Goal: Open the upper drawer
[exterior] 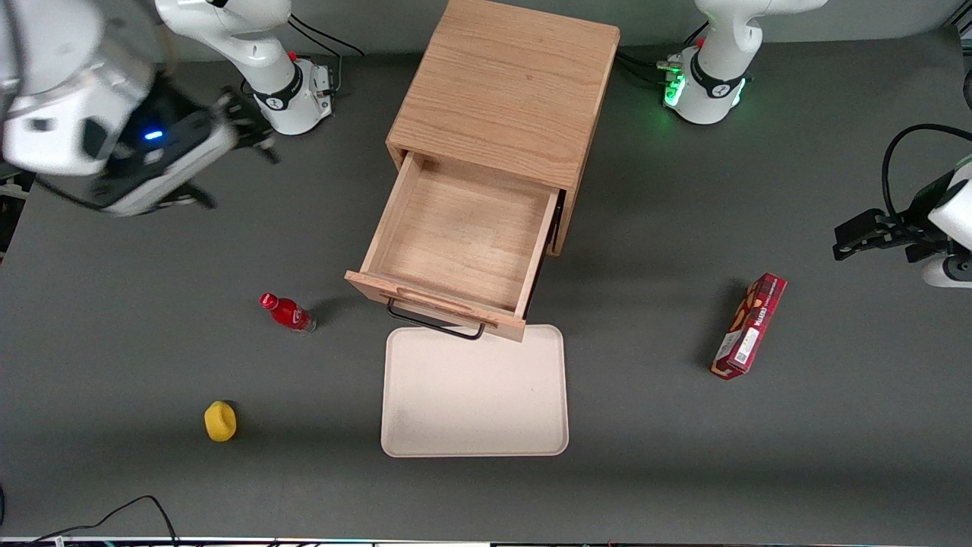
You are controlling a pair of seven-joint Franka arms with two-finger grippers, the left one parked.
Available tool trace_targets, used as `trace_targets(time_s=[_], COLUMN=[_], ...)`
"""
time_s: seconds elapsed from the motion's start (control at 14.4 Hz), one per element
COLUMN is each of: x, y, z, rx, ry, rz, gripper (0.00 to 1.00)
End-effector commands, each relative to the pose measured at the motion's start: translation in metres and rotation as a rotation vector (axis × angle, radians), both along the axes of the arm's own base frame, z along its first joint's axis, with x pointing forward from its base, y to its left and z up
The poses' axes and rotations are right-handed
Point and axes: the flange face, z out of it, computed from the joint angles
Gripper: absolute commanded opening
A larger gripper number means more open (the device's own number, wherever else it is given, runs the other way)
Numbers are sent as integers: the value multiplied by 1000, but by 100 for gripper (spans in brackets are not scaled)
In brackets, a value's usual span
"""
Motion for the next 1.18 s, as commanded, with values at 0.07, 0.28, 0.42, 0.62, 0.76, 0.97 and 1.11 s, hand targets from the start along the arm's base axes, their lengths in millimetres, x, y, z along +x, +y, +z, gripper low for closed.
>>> trace_targets(time_s=[0.07, 0.28, 0.42, 0.62, 0.76, 0.97, 1.11], x=[-9, -21, -42, -75, -90, -86, -84], y=[-45, -49, -69, -89, -119, -141, -124], z=[-31, -48, -47, -65, -70, -81, -72], rx=[-90, -142, -139, -122, -119, -124, -125], ry=[104, 158, 139, 91, 102, 143, 119], rz=[-276, -539, -582, -622, -670, -699, -681], gripper=[100, 100, 100, 100, 100, 100, 100])
